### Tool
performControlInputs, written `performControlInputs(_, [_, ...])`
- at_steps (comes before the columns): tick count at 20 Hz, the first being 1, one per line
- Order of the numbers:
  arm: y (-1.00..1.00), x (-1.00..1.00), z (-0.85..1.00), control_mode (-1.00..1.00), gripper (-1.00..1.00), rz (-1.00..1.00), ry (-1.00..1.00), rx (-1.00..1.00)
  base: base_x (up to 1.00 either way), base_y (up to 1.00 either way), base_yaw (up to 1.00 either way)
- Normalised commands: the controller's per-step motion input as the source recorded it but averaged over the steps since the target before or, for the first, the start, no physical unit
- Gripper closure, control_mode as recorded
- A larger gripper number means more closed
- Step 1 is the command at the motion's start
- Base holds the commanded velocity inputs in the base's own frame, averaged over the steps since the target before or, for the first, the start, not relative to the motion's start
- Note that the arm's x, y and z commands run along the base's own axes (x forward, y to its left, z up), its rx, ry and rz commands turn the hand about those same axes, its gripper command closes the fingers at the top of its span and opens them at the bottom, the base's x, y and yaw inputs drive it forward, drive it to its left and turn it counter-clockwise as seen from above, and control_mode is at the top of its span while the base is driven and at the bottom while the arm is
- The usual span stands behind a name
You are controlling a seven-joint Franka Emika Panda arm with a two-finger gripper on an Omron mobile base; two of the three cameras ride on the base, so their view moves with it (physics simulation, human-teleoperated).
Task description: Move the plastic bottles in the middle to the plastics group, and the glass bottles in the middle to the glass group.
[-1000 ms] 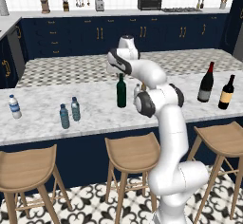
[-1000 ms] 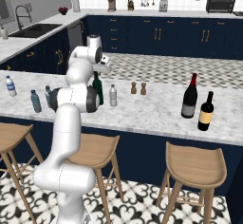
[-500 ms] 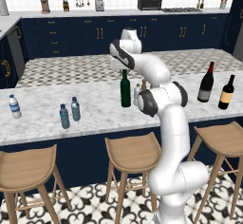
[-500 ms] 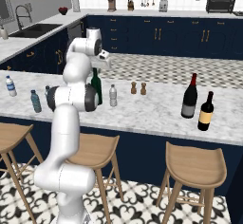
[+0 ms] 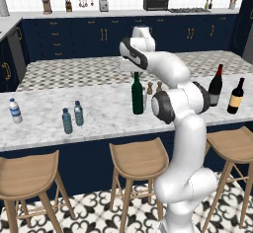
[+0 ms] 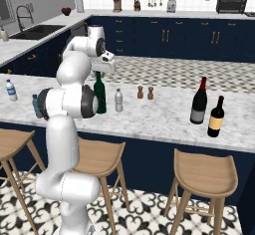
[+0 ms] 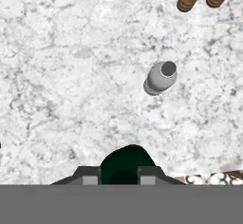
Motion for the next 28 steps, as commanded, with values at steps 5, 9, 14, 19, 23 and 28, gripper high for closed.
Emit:
performControlInputs(5, [-0.25, -0.86, -0.20, -1.00, 1.00, 0.00, -0.38, -0.01, 0.00, 0.00, 0.00])
performControlInputs(9, [-0.52, -0.28, 0.08, -1.00, 1.00, -0.11, 0.07, 0.00, 0.00, 0.00, 0.00])
performControlInputs(14, [-0.64, 0.09, 0.28, -1.00, 1.00, -0.16, 0.16, 0.00, 0.00, 0.00, 0.00])
performControlInputs(19, [-0.70, 0.25, 0.19, -1.00, 1.00, -0.18, 0.08, -0.03, 0.00, 0.00, 0.00])
performControlInputs(23, [-0.77, 0.20, 0.07, -1.00, 1.00, -0.16, 0.03, -0.01, 0.00, 0.00, 0.00])
performControlInputs(28, [-0.81, 0.12, 0.00, -1.00, 1.00, -0.15, 0.00, 0.00, 0.00, 0.00, 0.00])
